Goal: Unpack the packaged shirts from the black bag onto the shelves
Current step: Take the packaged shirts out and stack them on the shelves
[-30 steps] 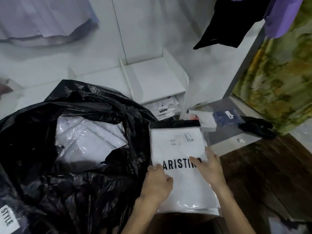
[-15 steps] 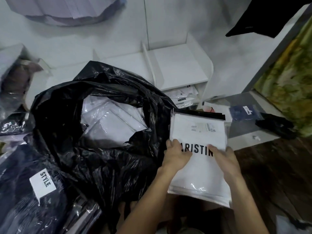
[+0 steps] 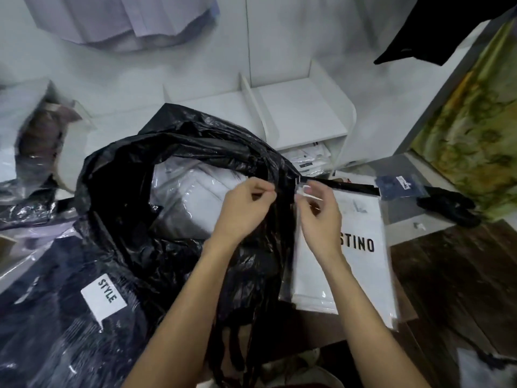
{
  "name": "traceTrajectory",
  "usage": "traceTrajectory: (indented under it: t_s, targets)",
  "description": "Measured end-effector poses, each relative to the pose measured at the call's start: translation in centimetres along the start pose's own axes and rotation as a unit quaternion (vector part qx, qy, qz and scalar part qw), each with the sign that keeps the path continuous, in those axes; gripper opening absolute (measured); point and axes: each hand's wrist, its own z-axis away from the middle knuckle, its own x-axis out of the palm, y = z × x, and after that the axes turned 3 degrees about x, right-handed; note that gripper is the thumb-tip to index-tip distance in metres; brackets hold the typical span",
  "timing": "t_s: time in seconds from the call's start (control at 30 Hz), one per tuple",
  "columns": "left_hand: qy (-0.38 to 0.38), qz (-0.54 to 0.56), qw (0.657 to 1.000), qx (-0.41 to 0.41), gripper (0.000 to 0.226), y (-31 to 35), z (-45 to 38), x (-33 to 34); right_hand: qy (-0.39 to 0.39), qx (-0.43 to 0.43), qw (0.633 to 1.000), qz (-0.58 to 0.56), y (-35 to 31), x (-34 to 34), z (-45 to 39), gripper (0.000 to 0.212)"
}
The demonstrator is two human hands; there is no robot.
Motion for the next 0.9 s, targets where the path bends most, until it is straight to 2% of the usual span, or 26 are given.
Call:
traceTrajectory:
  t_s: [0.1,0.17,0.23,0.3,0.4,0.47,0.5,0.53,0.63,0.67,0.7,0.77,0.87,0.9]
  targets:
    - [0.042,-0.084,0.995,-0.029,0.021,-2.2,-2.7,-5.7,-0.143,-0.035,0.989,0.009,-2.7,6.3,-0.1,0.025]
    - [-0.010,-0.204,0.976,-0.078,0.025,-4.7,-4.7,-8.7,-0.256,-0.053,0.959,0.111,-2.9,10.4,-0.8,0.033]
    - [-0.085,-0.319,0.936,-0.121,0.024,-6.8,-5.9,-11.1,-0.334,-0.042,0.907,0.254,-2.2,13.8,-2.0,0.049]
    - [-0.125,-0.366,0.911,-0.140,0.025,-8.1,-6.5,-13.0,-0.355,0.013,0.862,0.361,-0.8,16.0,-3.6,0.063]
    - [-0.119,-0.381,0.907,-0.134,0.020,-8.8,-6.9,-15.4,-0.339,0.084,0.833,0.428,1.7,17.4,-5.3,0.094]
    - [-0.113,-0.372,0.914,-0.119,0.023,-9.2,-7.2,-16.6,-0.341,0.085,0.828,0.437,3.1,18.0,-5.7,0.115]
    - [-0.108,-0.369,0.916,-0.112,0.027,-9.3,-7.2,-17.0,-0.332,0.071,0.831,0.441,3.6,18.3,-5.9,0.117]
    - [-0.100,-0.358,0.922,-0.107,0.031,-9.6,-7.2,-17.3,-0.324,0.055,0.838,0.435,4.0,18.6,-6.2,0.109]
    - [-0.071,-0.321,0.940,-0.086,0.040,-9.6,-7.0,-18.1,-0.345,0.004,0.864,0.367,4.3,19.1,-7.7,0.058]
    - [-0.062,-0.307,0.946,-0.077,0.041,-9.4,-6.9,-18.3,-0.373,0.008,0.862,0.342,3.9,19.0,-7.8,0.058]
    - [-0.058,-0.299,0.950,-0.067,0.043,-9.0,-6.8,-18.5,-0.399,0.018,0.860,0.318,3.7,19.0,-7.9,0.067]
    - [-0.067,-0.288,0.954,-0.049,0.056,-8.5,-6.9,-19.2,-0.421,0.012,0.859,0.292,3.3,18.9,-7.7,0.075]
    - [-0.092,-0.236,0.966,-0.054,0.081,-8.6,-7.3,-20.3,-0.416,-0.037,0.878,0.236,2.2,18.4,-7.6,0.073]
    - [-0.102,-0.206,0.972,-0.054,0.081,-8.6,-7.2,-20.7,-0.415,-0.048,0.885,0.205,1.2,17.9,-7.5,0.066]
